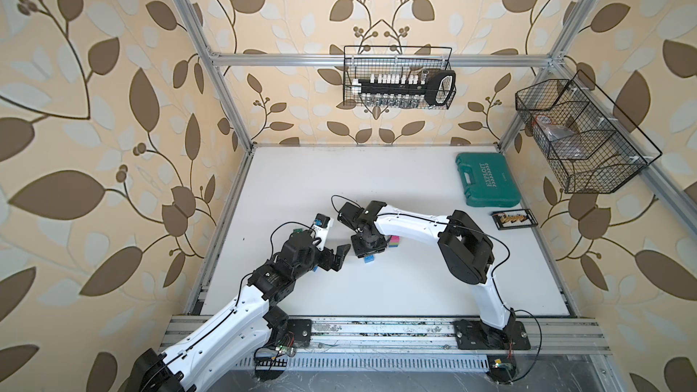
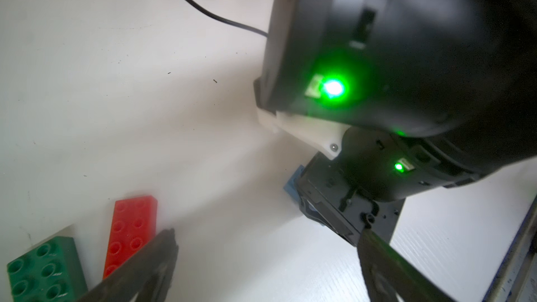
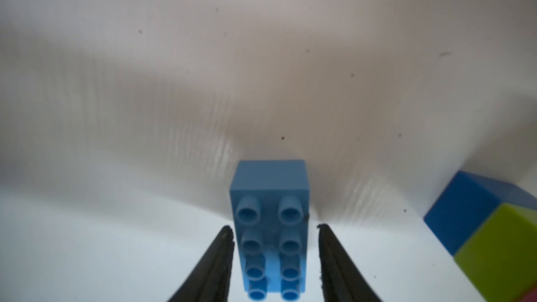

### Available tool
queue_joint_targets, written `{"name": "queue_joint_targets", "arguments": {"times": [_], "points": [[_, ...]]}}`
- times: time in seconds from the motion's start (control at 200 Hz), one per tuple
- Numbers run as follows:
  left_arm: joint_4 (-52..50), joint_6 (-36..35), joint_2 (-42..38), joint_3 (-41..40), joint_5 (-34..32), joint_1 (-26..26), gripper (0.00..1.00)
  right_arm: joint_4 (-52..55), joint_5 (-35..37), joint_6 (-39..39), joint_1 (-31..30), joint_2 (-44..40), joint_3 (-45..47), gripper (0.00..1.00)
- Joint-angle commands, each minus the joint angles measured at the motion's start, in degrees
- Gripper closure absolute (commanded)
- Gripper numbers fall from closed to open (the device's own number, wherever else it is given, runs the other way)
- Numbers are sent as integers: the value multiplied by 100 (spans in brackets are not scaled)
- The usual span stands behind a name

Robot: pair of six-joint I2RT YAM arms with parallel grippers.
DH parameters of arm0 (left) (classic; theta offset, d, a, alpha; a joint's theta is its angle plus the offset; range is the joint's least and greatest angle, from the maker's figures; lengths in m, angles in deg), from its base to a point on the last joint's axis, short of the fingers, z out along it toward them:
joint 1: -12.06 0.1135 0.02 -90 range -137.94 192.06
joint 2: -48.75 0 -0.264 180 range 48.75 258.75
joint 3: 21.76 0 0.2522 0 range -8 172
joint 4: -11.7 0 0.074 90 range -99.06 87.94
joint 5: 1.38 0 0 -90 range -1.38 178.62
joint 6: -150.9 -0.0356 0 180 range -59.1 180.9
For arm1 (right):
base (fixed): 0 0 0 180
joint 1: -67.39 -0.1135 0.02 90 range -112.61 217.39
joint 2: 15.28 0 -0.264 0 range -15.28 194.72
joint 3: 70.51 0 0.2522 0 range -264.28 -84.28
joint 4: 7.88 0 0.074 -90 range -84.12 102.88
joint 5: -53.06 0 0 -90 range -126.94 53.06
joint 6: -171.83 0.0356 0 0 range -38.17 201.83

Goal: Assemble a spoon with lego
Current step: Pick up the lego brick from the center of the board.

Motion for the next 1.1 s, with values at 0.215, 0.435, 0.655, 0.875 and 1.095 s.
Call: {"name": "queue_joint_targets", "arguments": {"times": [0.215,0.435,0.655,0.875,1.095], "points": [[73,38,-2,56,28,19,1,34,-42,-32,47,-128,53,57],[64,44,-2,51,27,18,1,48,-44,-102,50,-65,43,58],[39,62,-19,56,4,11,1,-1,-89,-166,51,7,43,59],[3,131,-78,19,-37,-7,1,62,-98,-270,68,191,-123,58],[-15,188,-248,-63,-117,-25,1,247,61,-579,128,193,-95,68]]}}
